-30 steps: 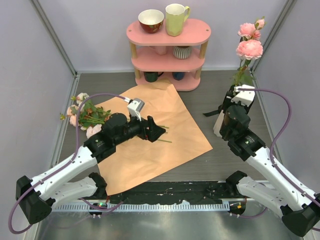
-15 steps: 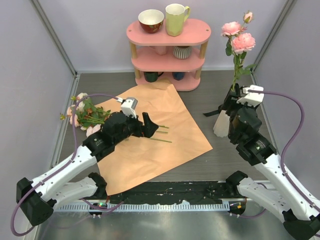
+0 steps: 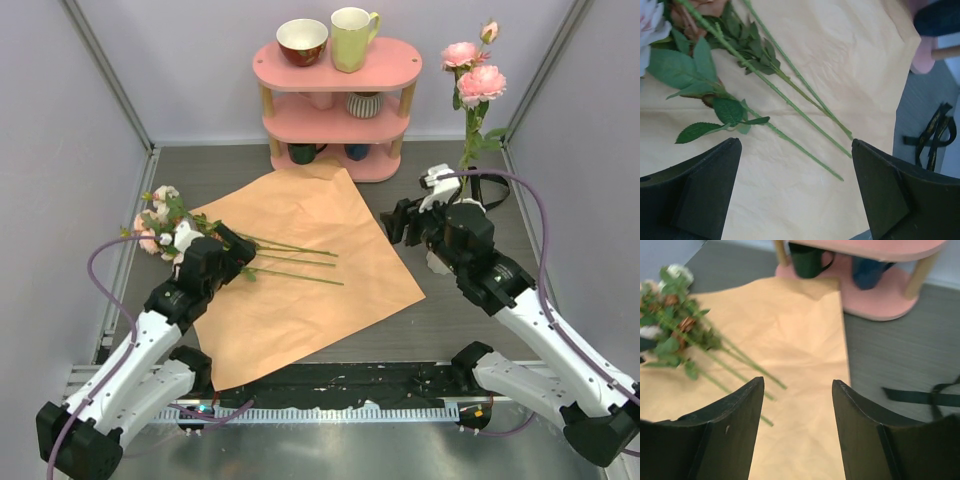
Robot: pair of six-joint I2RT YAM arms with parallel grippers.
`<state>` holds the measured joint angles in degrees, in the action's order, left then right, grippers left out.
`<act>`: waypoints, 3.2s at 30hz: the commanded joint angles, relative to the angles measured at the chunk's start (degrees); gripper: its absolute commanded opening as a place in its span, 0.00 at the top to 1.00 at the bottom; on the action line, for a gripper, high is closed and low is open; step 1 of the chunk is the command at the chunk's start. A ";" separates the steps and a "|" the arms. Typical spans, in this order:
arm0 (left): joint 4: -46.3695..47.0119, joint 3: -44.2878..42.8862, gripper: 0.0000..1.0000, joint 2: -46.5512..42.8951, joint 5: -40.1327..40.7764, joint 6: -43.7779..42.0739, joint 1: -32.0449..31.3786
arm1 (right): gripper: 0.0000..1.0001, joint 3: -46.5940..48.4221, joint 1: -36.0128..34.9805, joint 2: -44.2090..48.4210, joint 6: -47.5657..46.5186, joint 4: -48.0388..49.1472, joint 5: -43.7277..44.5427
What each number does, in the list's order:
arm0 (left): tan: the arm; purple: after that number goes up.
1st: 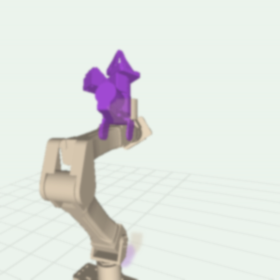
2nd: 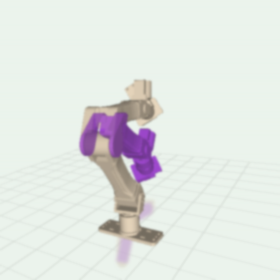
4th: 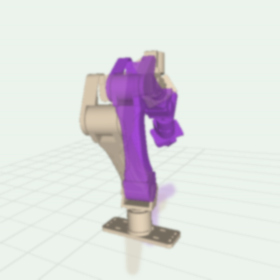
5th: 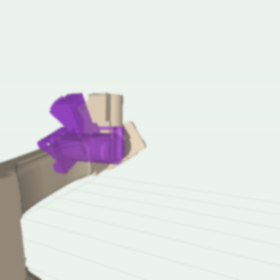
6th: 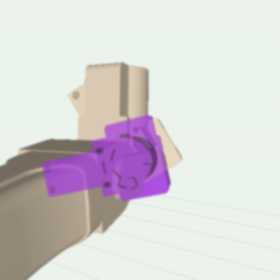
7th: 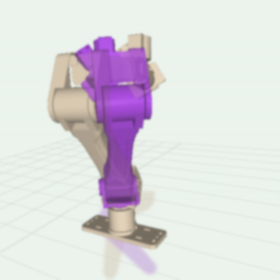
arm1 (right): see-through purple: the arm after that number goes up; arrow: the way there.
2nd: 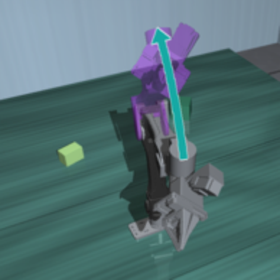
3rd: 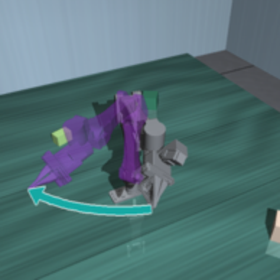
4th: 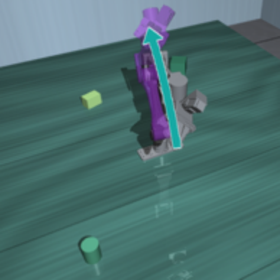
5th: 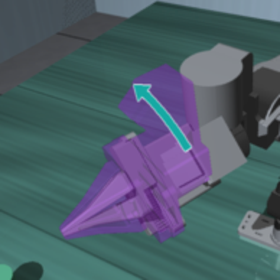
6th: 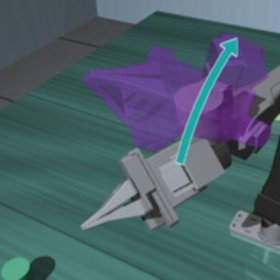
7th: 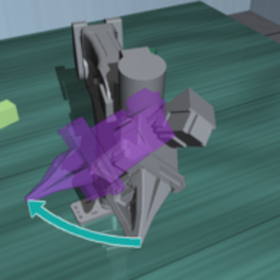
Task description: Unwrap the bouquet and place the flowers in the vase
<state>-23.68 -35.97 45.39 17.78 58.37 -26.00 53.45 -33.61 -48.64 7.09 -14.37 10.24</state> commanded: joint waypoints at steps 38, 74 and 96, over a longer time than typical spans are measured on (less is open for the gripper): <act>29.92 16.28 0.56 21.94 -5.39 32.25 9.48 | 0.39 -5.20 -13.24 1.44 3.01 -4.26 -1.54; 48.79 0.82 1.00 -1.38 -49.83 -1.51 9.92 | 0.41 -4.06 -13.33 -3.65 10.83 4.43 -26.04; 34.49 -10.35 1.00 10.95 -58.65 -19.61 -9.33 | 0.44 0.60 -13.15 -8.93 15.41 3.74 -39.96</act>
<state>10.66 -44.60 57.01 -39.05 41.39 -34.98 51.11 -46.76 -60.51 24.21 -10.44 -28.86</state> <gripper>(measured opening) 0.037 0.561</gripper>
